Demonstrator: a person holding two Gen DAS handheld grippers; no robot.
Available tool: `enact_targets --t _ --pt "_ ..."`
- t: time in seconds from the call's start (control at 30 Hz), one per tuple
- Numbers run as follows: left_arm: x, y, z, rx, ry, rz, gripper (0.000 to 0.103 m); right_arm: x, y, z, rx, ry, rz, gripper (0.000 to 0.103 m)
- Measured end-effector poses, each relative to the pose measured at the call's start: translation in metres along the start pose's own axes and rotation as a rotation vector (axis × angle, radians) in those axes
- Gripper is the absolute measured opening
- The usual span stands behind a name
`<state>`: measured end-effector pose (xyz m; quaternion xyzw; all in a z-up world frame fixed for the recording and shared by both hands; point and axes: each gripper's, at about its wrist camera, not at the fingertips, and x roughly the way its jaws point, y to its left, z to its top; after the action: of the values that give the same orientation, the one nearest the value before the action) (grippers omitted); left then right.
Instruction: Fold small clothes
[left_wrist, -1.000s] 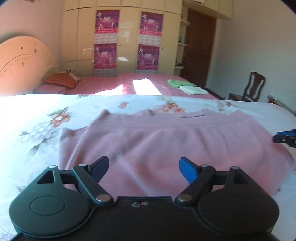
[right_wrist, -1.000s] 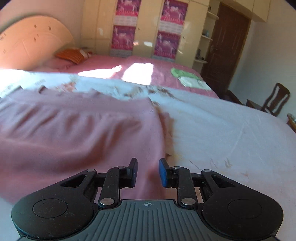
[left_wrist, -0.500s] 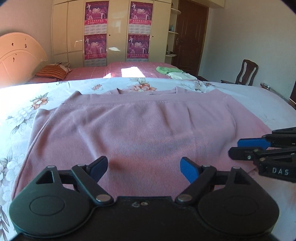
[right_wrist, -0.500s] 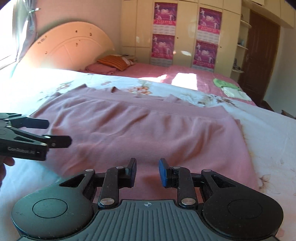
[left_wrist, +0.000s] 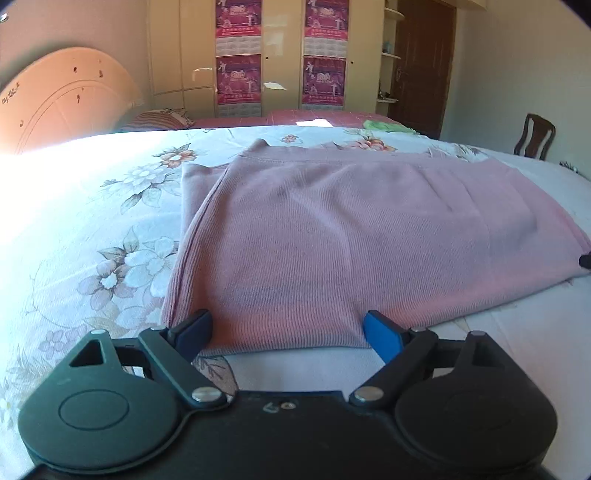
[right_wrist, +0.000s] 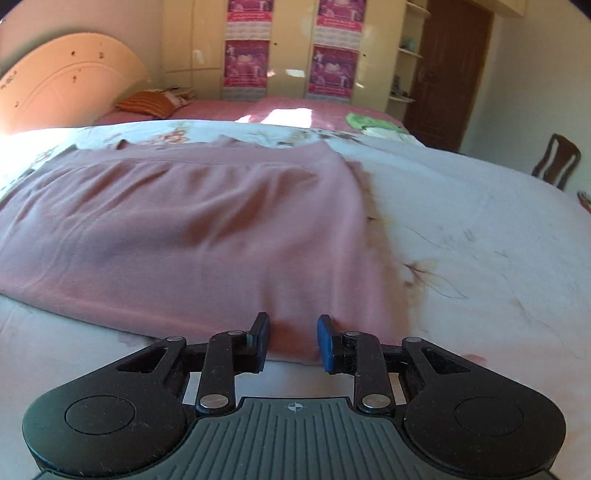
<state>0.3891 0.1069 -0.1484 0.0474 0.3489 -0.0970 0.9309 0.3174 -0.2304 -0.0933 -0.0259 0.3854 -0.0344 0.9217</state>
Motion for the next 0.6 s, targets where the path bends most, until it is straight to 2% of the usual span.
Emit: enact_targets --t 0.13,0.17,0.2,0.3,0.4,0.43,0.47,0.53,0.6 --pt "0.002 -0.001 0.003 -0.048 0.015 0.019 0.089 -0.015 -0.008 0.005 -0.013 -0.051 -0.016 0.026" --pt "0.003 -0.002 0.003 -0.051 0.013 0.023 0.089 -0.013 -0.011 0.003 0.002 -0.034 -0.016 0.026" --pt "0.005 -0.003 0.002 -0.049 0.012 0.031 0.089 -0.004 -0.015 0.001 0.018 0.022 -0.015 0.026" --pt "0.005 -0.005 0.002 -0.044 0.018 0.044 0.090 -0.007 -0.014 0.001 0.008 0.024 -0.010 0.026" --pt "0.005 -0.004 0.001 -0.044 0.015 0.043 0.090 -0.027 -0.013 0.001 0.045 -0.091 0.010 0.026" --pt "0.005 -0.004 0.000 -0.042 0.013 0.044 0.090 -0.022 -0.012 0.000 0.034 -0.070 0.010 0.026" --pt "0.006 -0.005 0.001 -0.039 0.010 0.047 0.090 -0.008 -0.009 -0.002 0.014 0.018 0.001 0.026" --pt "0.006 -0.004 0.000 -0.038 0.009 0.047 0.090 -0.006 -0.005 -0.005 -0.006 0.015 -0.006 0.026" --pt "0.006 -0.005 0.000 -0.037 0.007 0.046 0.091 -0.012 -0.008 -0.002 0.027 -0.007 -0.009 0.026"
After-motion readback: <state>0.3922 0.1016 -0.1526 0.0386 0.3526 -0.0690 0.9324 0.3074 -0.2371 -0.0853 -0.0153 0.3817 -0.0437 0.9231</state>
